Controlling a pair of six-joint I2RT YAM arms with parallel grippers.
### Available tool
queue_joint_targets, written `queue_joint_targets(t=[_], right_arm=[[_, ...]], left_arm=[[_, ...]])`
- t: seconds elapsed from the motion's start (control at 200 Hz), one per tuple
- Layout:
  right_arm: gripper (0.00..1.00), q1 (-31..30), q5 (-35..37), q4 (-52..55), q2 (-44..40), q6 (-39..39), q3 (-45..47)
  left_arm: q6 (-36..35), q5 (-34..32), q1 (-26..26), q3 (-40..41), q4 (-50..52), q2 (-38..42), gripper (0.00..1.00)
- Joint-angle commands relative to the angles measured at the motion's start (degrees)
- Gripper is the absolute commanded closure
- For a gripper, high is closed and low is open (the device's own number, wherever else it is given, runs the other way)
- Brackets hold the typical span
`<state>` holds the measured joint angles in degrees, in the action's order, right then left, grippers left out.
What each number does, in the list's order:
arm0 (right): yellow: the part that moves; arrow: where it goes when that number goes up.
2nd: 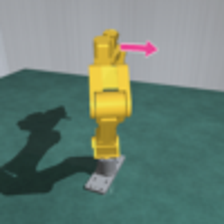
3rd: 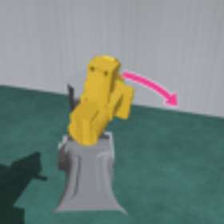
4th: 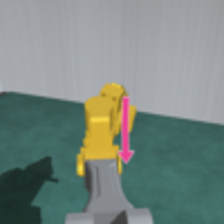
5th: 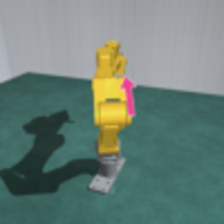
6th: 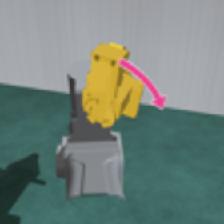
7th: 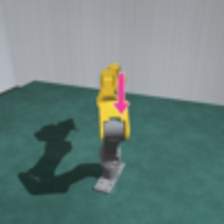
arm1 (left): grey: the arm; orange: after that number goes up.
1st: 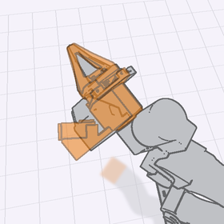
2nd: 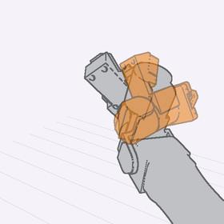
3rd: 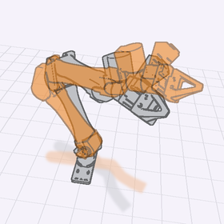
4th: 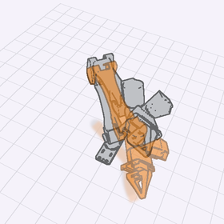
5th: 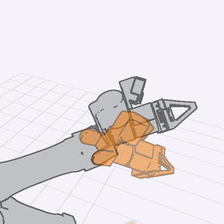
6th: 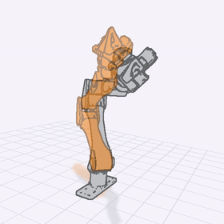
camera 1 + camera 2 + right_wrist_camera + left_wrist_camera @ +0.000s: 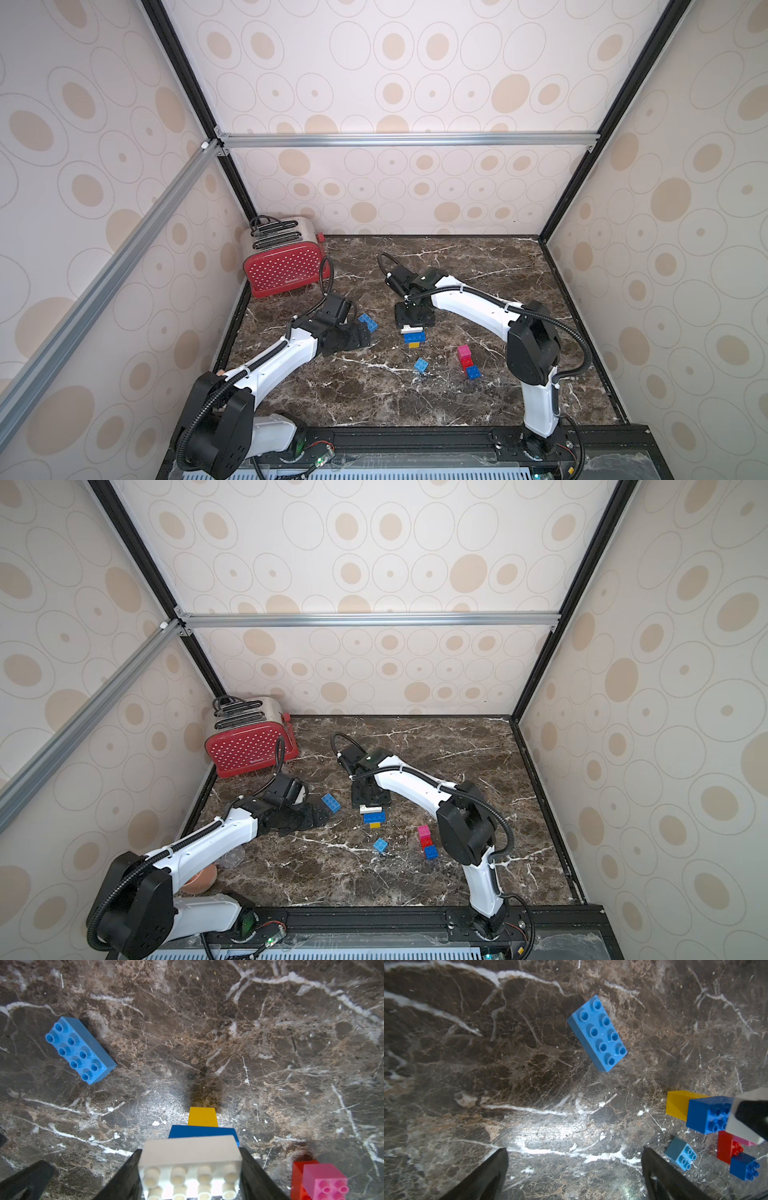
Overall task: Assemble a carrot with lego
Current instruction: Assemble the lego brick with the lego brick.
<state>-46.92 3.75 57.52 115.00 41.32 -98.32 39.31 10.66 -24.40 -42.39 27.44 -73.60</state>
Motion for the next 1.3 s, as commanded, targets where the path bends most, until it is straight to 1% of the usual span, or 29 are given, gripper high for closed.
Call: queue_joint_targets(t=[0.0, 0.315, 0.521, 0.876, 1.057, 1.297], right_arm=[[0.49, -0.7, 1.8, 4.17, 0.85, 0.94, -1.23], [0.5, -1.42, 1.24, 4.93, 0.75, 1.65, -0.73], [0.53, -1.36, 1.35, 5.33, 1.15, 2.02, -0.81], [0.54, -1.51, 0.82, 5.25, 2.09, 2.36, -0.08], [0.54, -1.44, 0.69, 5.07, 3.67, 2.19, -1.14], [0.54, -1.43, 1.95, 6.07, 4.82, 3.55, -1.57]], left_arm=[[-1.38, 0.46, 0.56, -0.08, -0.3, 0.96, 0.01], [-1.53, 1.11, 0.62, -0.06, -0.81, 0.06, 0.01], [-1.54, 1.29, 0.75, 0.03, -0.99, -0.22, 0.01], [-1.59, 1.47, 0.71, 0.46, -1.43, -0.57, 0.01], [-1.53, 1.55, 0.78, 0.47, -1.53, -0.75, 0.01], [-1.65, 1.65, 0.93, 0.56, -1.56, -0.82, 0.01]])
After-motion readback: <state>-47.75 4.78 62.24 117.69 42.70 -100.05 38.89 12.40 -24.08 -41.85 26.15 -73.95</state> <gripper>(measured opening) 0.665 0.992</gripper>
